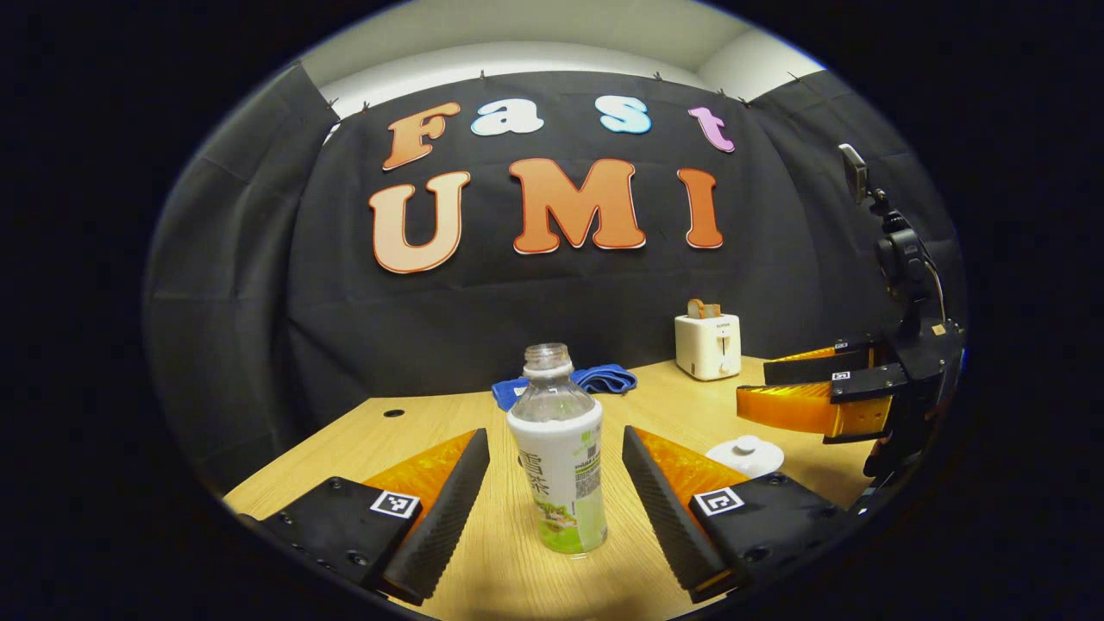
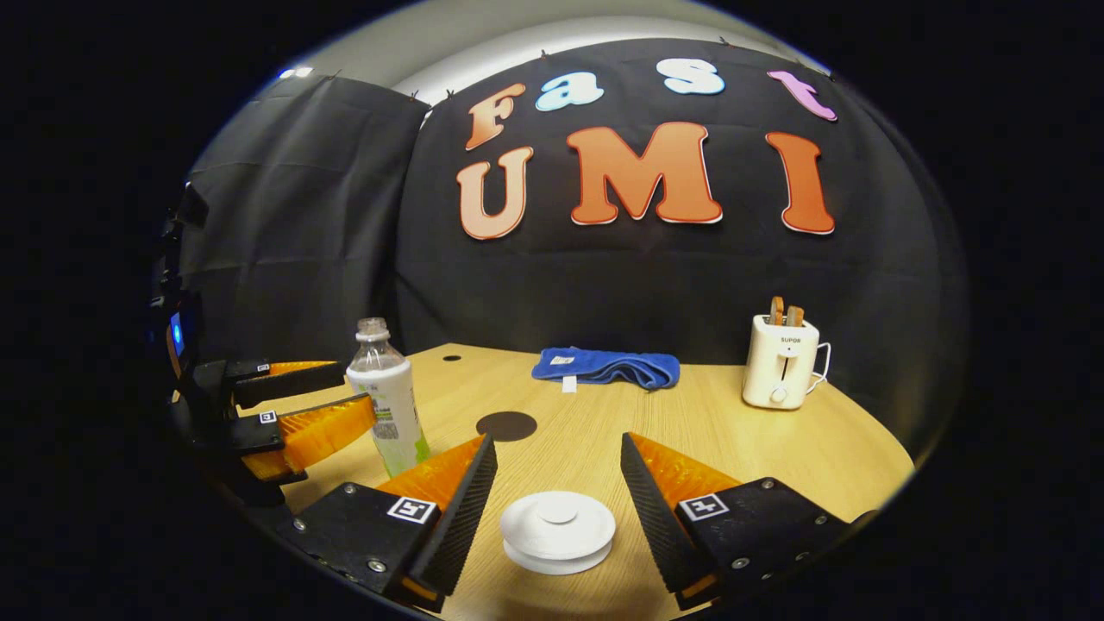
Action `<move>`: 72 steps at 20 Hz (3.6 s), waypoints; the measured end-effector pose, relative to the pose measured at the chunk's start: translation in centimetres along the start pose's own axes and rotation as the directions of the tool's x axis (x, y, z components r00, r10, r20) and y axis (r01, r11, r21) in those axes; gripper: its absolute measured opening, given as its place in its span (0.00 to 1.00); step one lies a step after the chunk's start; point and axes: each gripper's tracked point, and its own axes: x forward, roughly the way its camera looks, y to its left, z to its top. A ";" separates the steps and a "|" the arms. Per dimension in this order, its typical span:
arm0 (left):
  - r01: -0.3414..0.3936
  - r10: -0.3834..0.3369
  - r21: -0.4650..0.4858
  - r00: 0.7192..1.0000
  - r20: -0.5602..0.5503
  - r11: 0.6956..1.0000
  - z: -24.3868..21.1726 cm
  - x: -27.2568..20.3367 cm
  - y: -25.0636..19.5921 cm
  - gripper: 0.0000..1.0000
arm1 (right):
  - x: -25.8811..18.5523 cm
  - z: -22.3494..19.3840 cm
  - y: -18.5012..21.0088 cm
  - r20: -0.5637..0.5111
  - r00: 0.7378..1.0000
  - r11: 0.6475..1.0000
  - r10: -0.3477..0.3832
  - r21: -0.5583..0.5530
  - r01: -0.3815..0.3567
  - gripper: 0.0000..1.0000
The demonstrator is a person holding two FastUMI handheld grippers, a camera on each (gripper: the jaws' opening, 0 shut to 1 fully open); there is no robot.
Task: Open the teacup lid with one hand, grasp the water bottle and pour water into the teacup with the other hand; after pouring, place the water bottle on the coaster and then close the teacup lid.
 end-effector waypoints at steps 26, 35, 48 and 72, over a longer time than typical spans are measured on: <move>0.025 -0.028 -0.029 0.991 -0.133 0.999 -4.9 2.0 -0.9 0.97 | 1.6 -3.8 0.2 -0.132 0.990 0.999 0.051 -0.007 -0.053 0.24; 0.042 -0.047 -0.033 0.986 -0.162 0.999 -5.8 3.7 -0.8 0.72 | 0.3 -1.0 -3.0 -0.057 0.998 0.998 0.010 0.069 -0.006 0.23; -0.041 0.093 0.337 0.986 -0.139 0.941 -3.8 4.8 2.0 0.65 | -1.9 -0.1 -5.1 -0.006 1.000 0.998 -0.011 0.069 0.012 0.23; 0.100 0.044 0.978 0.993 -0.110 0.184 -3.0 6.4 -2.1 0.65 | -5.7 0.3 -8.6 0.046 0.997 0.996 -0.065 0.072 0.062 0.23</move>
